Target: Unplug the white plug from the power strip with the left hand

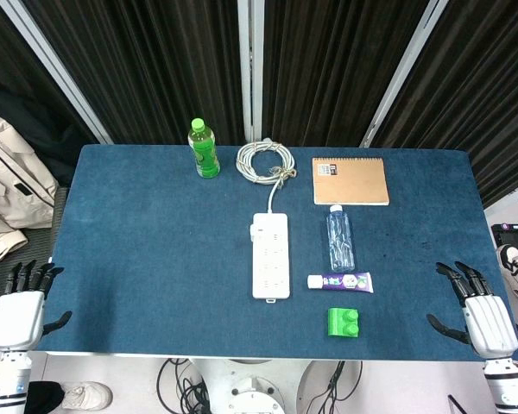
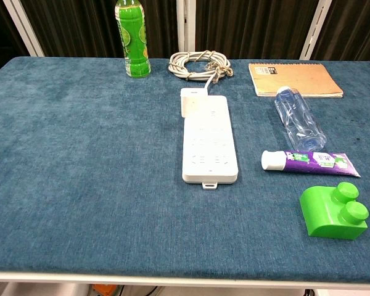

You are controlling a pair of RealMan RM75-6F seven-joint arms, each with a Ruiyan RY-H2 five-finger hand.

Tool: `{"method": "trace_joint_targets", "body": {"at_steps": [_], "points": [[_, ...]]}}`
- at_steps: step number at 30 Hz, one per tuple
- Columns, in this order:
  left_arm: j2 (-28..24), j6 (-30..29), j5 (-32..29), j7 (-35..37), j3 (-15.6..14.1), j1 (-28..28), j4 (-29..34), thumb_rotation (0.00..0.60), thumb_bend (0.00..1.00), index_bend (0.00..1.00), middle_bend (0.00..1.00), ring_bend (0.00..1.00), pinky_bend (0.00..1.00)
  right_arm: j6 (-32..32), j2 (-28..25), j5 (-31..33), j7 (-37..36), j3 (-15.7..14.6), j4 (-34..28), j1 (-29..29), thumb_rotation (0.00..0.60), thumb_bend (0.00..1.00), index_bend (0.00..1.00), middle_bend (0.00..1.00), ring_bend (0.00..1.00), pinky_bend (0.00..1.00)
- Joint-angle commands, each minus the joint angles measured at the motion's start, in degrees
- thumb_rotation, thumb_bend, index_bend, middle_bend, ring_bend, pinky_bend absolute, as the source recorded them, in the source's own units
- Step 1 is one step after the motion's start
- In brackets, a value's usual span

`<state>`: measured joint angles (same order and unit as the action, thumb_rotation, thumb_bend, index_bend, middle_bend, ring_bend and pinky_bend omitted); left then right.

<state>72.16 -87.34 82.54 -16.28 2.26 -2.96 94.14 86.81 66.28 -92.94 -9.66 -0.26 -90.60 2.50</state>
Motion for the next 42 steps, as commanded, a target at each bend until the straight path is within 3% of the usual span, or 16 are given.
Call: {"method": "trace_joint_targets", "body": {"at_steps": [1, 18, 26, 34, 38, 42], "points": [[0.19, 0.60, -0.54, 0.44, 0.28, -0.28, -0.54, 0.600, 0.13, 0.22, 0.16, 0.05, 0.04, -1.20, 0.04, 0.73, 0.95, 0.34, -0.79, 0.69, 0.600, 0.11, 0.11, 0.22, 0.07, 0.15], [0.33, 1.13, -0.12, 1.60, 0.25, -0.55, -1.66, 0.600, 0.13, 0.22, 0.16, 0.05, 0.05, -3.48, -0.02, 1.24, 2.13, 0.14, -1.73, 1.92, 0.600, 0.14, 0.11, 0.23, 0.07, 0.16], [-0.15, 3.25, 1.48, 0.11, 0.81, -2.94, -0.66, 0.600, 0.13, 0.22, 0.16, 0.05, 0.05, -9.66, -0.68, -3.80, -0.72, -1.33, -2.34, 7.05, 0.600, 0.34, 0.12, 0.22, 0.07, 0.13], [-0.21, 13.98, 4.09, 3.18, 5.24, -13.80, 0.29, 0.600, 0.13, 0.22, 0.16, 0.05, 0.05, -26.09, 1.12, -5.85, 0.40, -0.26, -5.84, 19.31, 0.600, 0.46, 0.09, 0.16, 0.00, 0.00], [0.88, 22.45, 4.15, 7.95, 8.05, -21.50, -0.12, 0.600, 0.13, 0.23, 0.16, 0.05, 0.05, -34.55, 3.22, -3.15, 2.83, 1.15, -7.36, 24.77, 0.600, 0.51, 0.09, 0.14, 0.00, 0.00], [3.82, 30.55, 3.66, 9.50, 10.85, -29.83, -3.72, 0.600, 0.13, 0.23, 0.16, 0.05, 0.05, -39.60, 7.30, -0.59, 3.68, 2.75, -6.96, 29.05, 0.600, 0.54, 0.01, 0.10, 0.00, 0.00]]}}
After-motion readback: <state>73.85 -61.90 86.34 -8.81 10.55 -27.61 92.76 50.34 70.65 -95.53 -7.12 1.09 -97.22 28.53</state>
